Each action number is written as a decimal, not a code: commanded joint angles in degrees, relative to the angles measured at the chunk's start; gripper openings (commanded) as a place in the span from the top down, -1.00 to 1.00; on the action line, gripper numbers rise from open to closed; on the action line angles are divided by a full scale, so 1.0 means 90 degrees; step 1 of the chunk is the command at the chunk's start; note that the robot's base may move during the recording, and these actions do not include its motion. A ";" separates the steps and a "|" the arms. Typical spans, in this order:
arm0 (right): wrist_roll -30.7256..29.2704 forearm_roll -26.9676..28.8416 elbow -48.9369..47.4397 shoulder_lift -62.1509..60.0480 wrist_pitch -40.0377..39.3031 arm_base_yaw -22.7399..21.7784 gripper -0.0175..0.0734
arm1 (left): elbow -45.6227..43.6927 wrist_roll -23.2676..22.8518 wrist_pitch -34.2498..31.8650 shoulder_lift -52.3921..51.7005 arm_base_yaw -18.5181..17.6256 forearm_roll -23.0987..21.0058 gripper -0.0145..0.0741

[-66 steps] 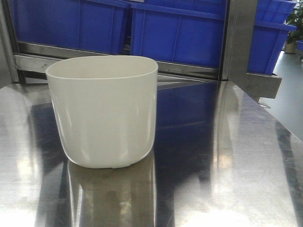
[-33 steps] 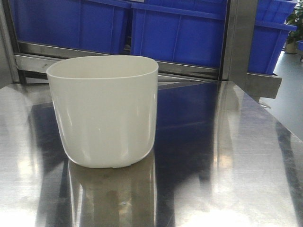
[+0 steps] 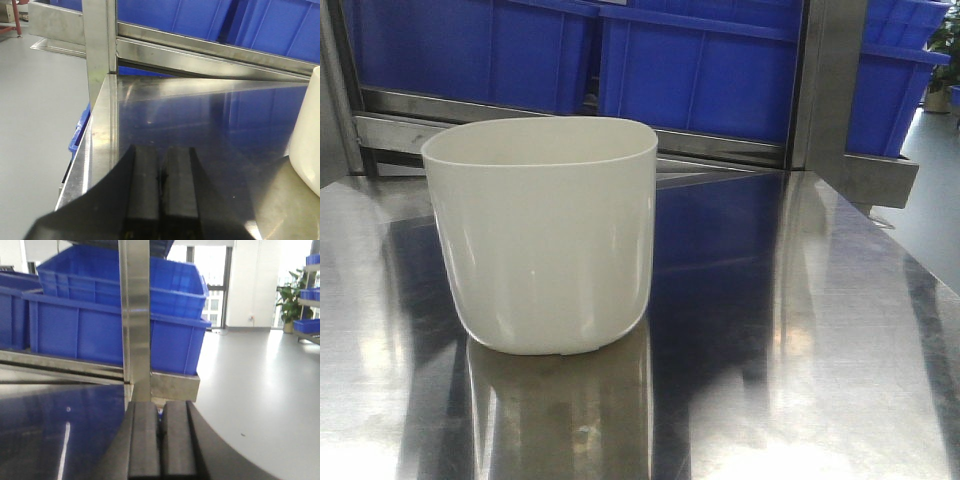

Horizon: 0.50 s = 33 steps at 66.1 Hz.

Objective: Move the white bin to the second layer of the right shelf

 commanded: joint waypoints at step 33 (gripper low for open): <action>0.0326 -0.0042 -0.4571 0.4013 0.2120 0.0261 0.49 | 0.0174 -0.0062 -0.0564 -0.0108 -0.0042 -0.0028 0.48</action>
